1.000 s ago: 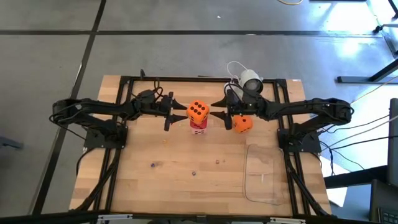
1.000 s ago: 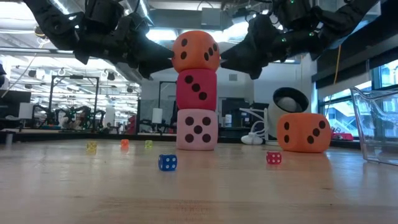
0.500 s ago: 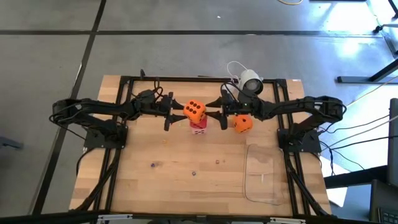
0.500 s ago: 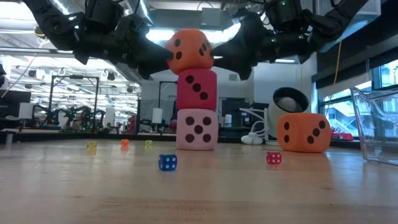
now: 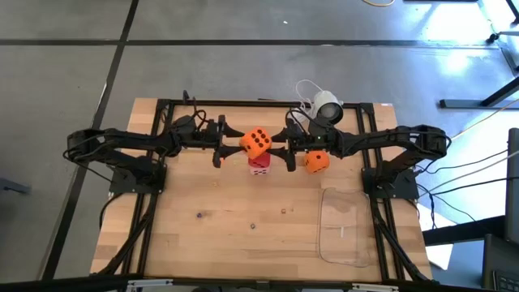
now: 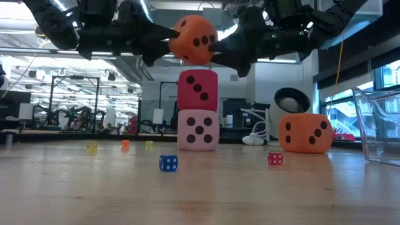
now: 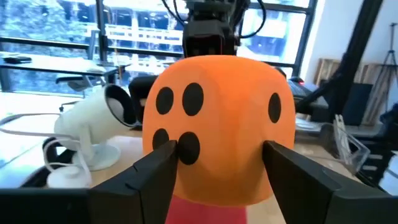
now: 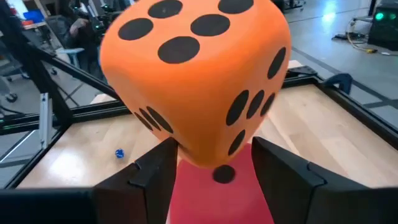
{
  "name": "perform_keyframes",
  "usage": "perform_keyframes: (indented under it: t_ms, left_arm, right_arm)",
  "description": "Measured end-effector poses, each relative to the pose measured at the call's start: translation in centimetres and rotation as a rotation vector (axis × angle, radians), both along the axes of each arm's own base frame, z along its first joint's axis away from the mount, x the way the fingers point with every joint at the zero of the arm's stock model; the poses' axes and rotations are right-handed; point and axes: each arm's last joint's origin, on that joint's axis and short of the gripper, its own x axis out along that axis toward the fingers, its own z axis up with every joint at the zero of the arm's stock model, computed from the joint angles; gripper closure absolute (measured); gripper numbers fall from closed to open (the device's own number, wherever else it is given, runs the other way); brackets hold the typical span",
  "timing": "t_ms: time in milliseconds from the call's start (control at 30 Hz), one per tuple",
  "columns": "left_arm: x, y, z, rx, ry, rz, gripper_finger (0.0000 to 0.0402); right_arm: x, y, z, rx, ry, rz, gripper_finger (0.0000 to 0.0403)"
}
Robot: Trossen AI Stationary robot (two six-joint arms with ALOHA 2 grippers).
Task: Pick & Place Dice
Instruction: Put the left large orange die into the transparent container
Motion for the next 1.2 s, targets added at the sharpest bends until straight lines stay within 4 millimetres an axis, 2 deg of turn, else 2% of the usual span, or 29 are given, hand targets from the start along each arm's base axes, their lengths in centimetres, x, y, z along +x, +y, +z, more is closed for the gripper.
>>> perform_keyframes:
  t_ms: [267, 667, 933, 1200]
  left_arm:
    - [0.3, -0.9, -0.4, -0.011, 0.035, -0.038, 0.0205]
    - [0.4, -1.0, -0.4, -0.053, 0.039, -0.063, 0.0316]
    - [0.4, -1.1, -0.5, -0.064, 0.045, -0.091, 0.0323]
    - [0.3, -1.1, -0.5, -0.088, 0.048, -0.134, 0.0333]
  right_arm:
    - [0.0, 0.1, 0.0, -0.007, -0.001, 0.004, 0.0195]
    - [0.0, 0.5, -0.2, 0.015, 0.018, 0.055, 0.0195]
    - [-0.2, 0.7, -0.3, 0.070, 0.066, 0.123, 0.0195]
    - [-1.4, 0.5, 1.4, 0.127, 0.054, 0.153, 0.0195]
